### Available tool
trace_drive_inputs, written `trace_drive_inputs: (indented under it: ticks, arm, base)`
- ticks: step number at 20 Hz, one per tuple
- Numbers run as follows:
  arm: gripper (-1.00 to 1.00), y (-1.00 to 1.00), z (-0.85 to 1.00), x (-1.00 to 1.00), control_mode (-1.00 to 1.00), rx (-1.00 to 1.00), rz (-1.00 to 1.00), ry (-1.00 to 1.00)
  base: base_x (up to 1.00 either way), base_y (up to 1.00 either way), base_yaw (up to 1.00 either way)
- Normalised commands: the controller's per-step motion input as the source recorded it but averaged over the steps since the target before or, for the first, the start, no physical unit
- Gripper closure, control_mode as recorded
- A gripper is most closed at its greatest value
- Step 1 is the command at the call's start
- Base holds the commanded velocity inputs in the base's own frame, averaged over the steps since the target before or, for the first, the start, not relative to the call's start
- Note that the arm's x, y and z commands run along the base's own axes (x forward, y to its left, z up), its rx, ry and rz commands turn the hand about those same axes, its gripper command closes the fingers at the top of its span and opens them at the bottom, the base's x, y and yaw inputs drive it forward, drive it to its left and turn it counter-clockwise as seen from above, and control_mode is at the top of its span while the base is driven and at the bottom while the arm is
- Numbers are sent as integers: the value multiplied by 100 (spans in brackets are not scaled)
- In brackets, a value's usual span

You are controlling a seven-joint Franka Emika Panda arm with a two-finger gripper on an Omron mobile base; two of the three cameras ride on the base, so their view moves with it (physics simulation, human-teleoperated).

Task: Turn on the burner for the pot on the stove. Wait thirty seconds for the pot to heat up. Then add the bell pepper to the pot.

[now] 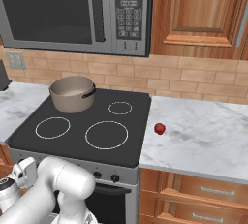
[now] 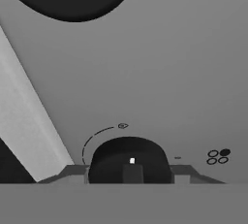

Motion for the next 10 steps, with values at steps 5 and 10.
trace_drive_inputs:
  ticks: [5, 10]
  arm:
    - [-100, 0, 0, 0, -100, 0, 0, 0]
    - [-100, 7, 13, -13, -100, 0, 0, 0]
  base:
    - [0, 0, 0]
    - [0, 0, 0]
